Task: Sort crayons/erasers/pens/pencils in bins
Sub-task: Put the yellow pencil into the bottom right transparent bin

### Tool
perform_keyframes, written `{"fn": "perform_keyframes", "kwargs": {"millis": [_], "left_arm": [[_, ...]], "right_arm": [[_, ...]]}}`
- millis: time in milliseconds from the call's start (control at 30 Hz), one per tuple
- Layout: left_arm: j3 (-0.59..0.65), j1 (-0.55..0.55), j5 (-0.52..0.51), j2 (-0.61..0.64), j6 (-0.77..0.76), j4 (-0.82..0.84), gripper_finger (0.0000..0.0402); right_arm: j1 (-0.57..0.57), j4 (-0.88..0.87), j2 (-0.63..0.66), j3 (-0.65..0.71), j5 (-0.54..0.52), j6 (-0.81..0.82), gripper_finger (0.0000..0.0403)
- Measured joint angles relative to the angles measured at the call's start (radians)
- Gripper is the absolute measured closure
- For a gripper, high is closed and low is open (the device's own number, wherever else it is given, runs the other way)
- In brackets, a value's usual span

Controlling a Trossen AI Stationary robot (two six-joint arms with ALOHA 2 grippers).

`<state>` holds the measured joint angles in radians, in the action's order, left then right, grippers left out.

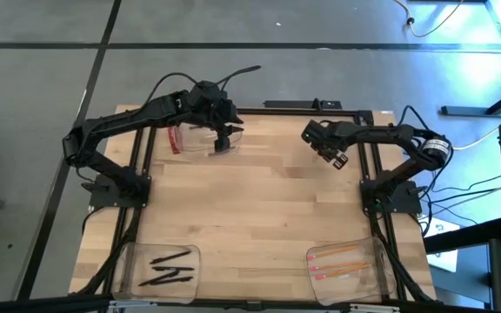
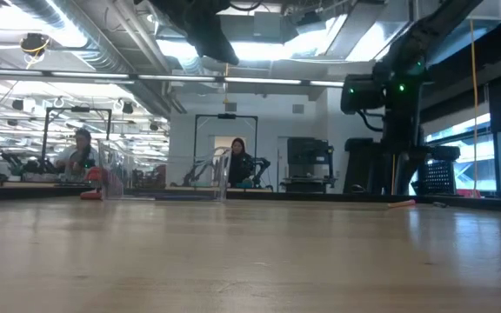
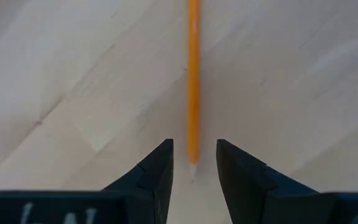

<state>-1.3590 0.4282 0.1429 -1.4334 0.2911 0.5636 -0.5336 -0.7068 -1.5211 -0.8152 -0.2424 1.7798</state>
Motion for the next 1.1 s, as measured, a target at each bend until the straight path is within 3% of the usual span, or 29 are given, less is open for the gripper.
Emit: {"fn": "perform_keyframes", "kwargs": {"millis": [267, 700, 1100], "left_arm": [[0.000, 0.000, 0.000, 0.000, 0.000, 0.000, 0.0305], [0.000, 0.000, 0.000, 0.000, -0.001, -0.004, 0.0305], [0.000, -0.001, 0.000, 0.000, -0.001, -0.006, 0.0305]], "right_arm": [[-0.056, 0.180, 0.000, 0.087, 0.008, -0.007, 0.0280], [-0.073, 0.200, 0.004, 0.144, 0.016, -0.012, 0.0280], [-0.073, 0.207, -0.001, 0.147, -0.077, -0.086, 0.0280]]}}
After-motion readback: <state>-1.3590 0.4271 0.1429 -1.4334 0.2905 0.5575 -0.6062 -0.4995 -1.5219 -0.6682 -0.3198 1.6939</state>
